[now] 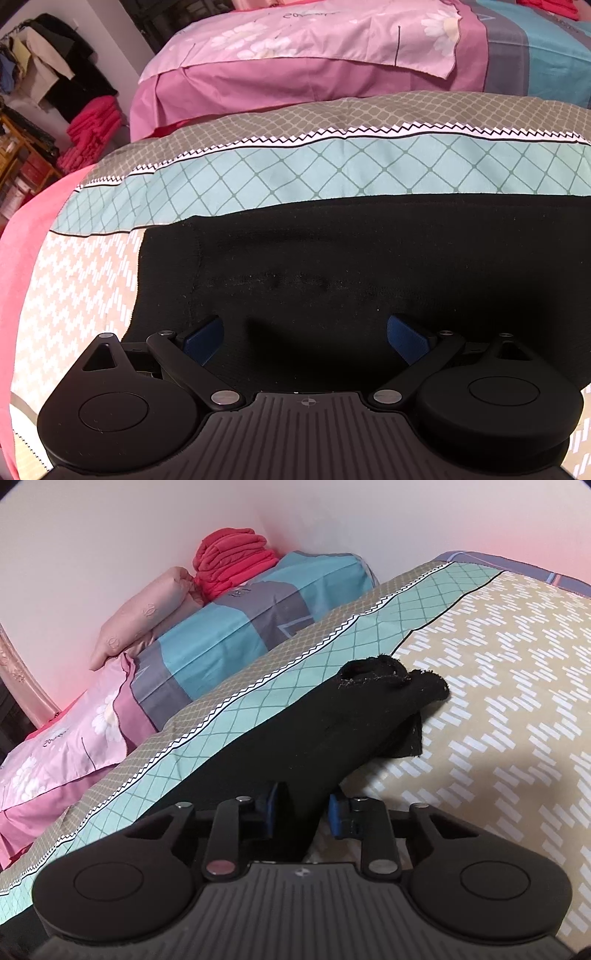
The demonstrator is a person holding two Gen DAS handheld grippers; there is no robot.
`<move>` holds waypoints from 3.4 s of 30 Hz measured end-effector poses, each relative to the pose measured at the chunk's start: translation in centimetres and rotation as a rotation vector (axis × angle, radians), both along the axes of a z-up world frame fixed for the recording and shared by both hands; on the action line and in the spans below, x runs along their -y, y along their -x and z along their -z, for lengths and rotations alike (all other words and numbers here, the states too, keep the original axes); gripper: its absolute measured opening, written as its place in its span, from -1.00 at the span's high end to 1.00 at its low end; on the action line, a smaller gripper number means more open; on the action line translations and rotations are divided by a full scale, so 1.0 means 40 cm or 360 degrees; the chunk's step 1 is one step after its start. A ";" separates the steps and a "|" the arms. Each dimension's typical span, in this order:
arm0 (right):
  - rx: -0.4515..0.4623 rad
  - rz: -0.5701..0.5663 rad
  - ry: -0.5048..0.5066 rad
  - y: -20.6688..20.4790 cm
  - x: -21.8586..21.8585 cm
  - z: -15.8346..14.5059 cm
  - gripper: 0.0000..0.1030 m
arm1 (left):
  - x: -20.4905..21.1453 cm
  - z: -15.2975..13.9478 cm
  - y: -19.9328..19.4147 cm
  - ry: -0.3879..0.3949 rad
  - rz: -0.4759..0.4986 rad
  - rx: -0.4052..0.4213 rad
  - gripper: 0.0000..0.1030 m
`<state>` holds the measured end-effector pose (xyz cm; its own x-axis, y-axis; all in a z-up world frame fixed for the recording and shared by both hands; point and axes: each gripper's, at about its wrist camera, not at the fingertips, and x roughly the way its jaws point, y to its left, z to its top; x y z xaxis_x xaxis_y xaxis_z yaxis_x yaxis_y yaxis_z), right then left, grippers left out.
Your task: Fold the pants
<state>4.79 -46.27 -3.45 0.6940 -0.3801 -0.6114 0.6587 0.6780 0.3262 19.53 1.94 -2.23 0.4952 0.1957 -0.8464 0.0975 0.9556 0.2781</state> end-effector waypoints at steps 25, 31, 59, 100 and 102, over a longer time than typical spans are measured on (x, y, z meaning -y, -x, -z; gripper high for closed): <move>-0.0026 -0.1544 0.2305 0.000 -0.856 0.134 0.68 | -0.108 -0.116 0.023 0.0167 -0.0169 0.0194 -1.00; -0.0125 -0.1868 0.2489 0.043 -0.877 0.232 0.64 | -0.041 -0.143 0.015 0.0235 -0.0103 0.0247 -1.00; -0.0366 -0.1064 0.2330 -0.047 -0.660 0.095 -0.62 | 0.142 0.037 0.022 0.0286 0.0132 0.0131 -1.00; -0.0277 -0.1313 0.0643 -0.175 -0.569 -0.090 -0.68 | -0.071 -0.056 0.001 0.1108 0.0309 0.0072 -1.00; -0.0235 -0.1308 0.0600 -0.177 -0.577 -0.082 -0.83 | -0.101 -0.076 0.007 0.1127 0.0296 0.0097 -1.00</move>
